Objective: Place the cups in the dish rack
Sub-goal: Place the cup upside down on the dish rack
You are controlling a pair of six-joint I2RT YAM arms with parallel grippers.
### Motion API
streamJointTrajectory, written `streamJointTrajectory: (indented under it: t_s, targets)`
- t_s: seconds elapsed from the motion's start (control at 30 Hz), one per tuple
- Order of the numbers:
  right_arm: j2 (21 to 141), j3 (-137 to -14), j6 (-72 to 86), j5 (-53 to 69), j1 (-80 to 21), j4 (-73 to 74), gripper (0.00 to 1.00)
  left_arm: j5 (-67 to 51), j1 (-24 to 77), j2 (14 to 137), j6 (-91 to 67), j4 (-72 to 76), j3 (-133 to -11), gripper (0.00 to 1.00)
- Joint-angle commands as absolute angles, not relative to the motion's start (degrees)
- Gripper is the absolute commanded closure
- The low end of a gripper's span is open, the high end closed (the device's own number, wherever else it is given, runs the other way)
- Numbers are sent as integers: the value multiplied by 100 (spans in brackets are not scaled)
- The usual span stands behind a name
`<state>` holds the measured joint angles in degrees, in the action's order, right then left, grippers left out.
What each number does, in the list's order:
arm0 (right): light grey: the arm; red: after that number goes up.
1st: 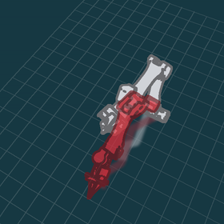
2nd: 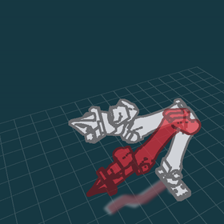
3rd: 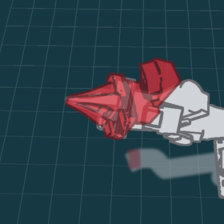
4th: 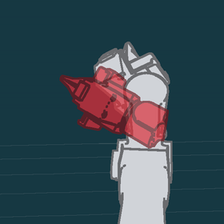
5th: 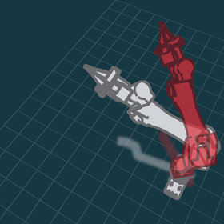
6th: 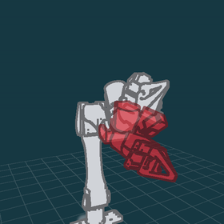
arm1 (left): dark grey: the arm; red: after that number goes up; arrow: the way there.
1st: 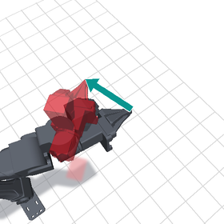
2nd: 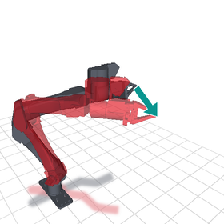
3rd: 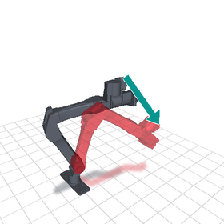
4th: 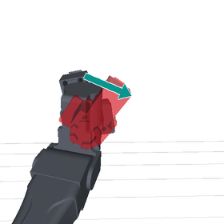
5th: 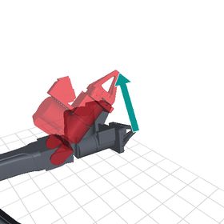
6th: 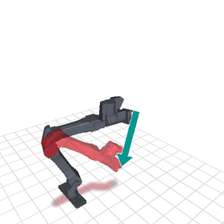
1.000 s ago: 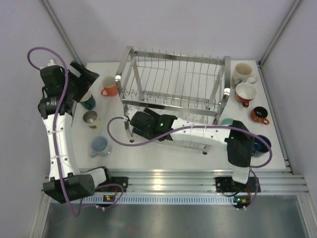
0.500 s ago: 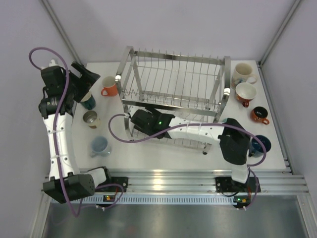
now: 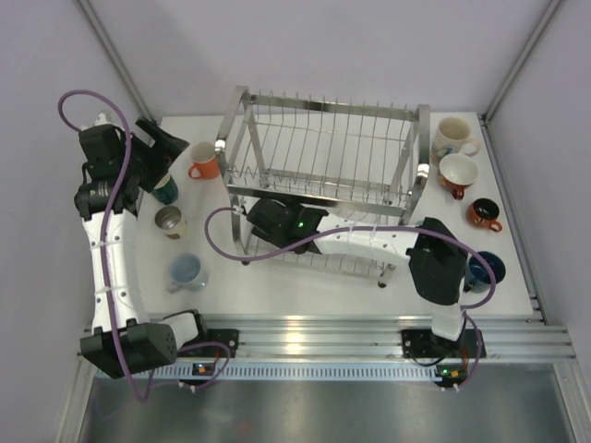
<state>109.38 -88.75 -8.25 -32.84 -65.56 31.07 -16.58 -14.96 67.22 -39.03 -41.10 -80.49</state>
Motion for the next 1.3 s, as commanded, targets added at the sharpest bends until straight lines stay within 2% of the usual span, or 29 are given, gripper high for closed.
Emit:
streamJointTrajectory:
  t_s: [0.0, 0.17, 0.57, 1.27]
  targets:
    - [10925, -8833, -853, -3182, -6469, 2839, 48, -1705, -1538, 6583, -3876, -3797, -8042, 2]
    - [10855, -8815, -888, -3243, -6469, 2830, 36, -1758, -1538, 6574, -3902, -3762, -8016, 2]
    - [10679, -8938, -967, -3384, -6469, 2909, 15, -1881, -1538, 6583, -3902, -3709, -7972, 2]
    - [10116, -8859, -448, -3375, -6759, 3480, 14, -2021, -1547, 6574, -3876, -3639, -7831, 2]
